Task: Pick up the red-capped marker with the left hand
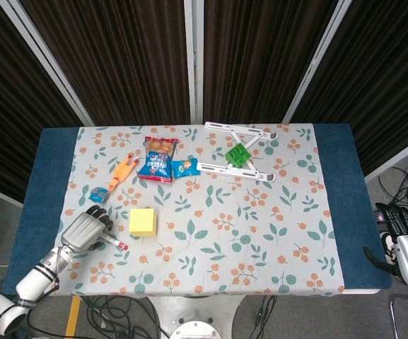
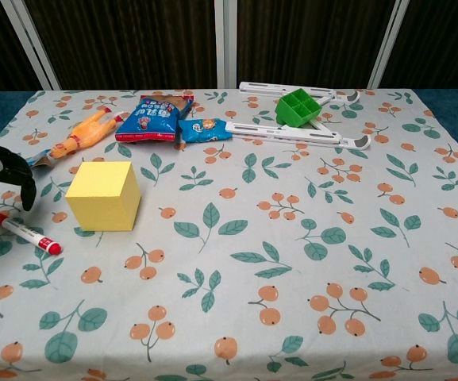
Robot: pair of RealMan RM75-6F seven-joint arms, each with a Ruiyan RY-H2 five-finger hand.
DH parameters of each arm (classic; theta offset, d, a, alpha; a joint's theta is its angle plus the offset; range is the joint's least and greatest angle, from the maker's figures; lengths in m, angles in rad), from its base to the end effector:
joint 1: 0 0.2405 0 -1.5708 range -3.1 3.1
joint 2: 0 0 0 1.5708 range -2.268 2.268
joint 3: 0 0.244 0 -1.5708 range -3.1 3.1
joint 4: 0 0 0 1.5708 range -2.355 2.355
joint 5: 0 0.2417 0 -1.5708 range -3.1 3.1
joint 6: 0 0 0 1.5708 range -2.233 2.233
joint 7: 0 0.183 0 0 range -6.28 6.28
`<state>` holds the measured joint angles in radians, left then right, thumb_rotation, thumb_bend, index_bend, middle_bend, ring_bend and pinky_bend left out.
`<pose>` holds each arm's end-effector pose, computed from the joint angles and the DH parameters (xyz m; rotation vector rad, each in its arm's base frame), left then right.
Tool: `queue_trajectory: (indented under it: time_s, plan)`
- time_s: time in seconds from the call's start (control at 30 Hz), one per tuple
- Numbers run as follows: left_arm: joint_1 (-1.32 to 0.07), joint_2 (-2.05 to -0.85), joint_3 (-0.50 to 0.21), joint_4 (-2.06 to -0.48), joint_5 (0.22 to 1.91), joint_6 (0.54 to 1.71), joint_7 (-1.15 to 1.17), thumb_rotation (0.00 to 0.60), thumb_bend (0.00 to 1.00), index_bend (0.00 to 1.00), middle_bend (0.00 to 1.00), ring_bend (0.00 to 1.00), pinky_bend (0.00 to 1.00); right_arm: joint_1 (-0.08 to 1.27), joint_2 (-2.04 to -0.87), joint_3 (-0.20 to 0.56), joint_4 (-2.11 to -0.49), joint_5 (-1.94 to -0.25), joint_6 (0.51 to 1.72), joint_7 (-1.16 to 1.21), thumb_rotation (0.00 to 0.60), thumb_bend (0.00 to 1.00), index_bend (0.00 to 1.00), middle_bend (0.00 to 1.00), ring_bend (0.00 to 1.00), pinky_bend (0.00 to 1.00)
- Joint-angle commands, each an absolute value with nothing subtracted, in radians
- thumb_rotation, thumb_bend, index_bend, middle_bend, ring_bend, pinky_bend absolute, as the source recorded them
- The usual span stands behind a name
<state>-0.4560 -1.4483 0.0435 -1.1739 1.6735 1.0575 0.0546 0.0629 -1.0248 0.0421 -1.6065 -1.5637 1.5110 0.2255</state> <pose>-0.2894 0.3033 -0.0322 -2.0659 -0.7033 -0.6884 -0.3162 -0.2134 0.1541 1.3714 -0.9758 1.0291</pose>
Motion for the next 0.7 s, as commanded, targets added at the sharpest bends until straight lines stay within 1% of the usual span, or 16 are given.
queue_trajectory:
  time_s: [0.03, 0.17, 0.37, 0.7]
  plan:
    - [-0.465, -1.460, 0.041, -1.174, 1.647, 1.032, 0.086, 0.600, 0.26, 0.50, 0.54, 0.29, 0.21, 0.062, -1.025, 0.042, -1.605, -1.562, 1.511, 0.227, 0.600, 0.18, 0.01, 0.10, 0.00, 0.00]
    - [-0.466, -1.473, 0.040, -1.170, 1.621, 1.019, 0.123, 0.600, 0.26, 0.50, 0.54, 0.29, 0.21, 0.062, -1.026, 0.042, -1.602, -1.559, 1.508, 0.229, 0.600, 0.18, 0.01, 0.10, 0.00, 0.00]
    - [-0.466, -1.489, 0.042, -1.165, 1.591, 1.005, 0.151, 0.600, 0.27, 0.50, 0.57, 0.32, 0.21, 0.063, -1.029, 0.042, -1.598, -1.558, 1.505, 0.231, 0.600, 0.18, 0.01, 0.10, 0.00, 0.00]
    - [-0.472, -1.505, 0.048, -1.151, 1.573, 1.005, 0.145, 0.600, 0.32, 0.55, 0.60, 0.35, 0.21, 0.060, -1.030, 0.042, -1.594, -1.553, 1.504, 0.234, 0.600, 0.18, 0.01, 0.10, 0.00, 0.00]
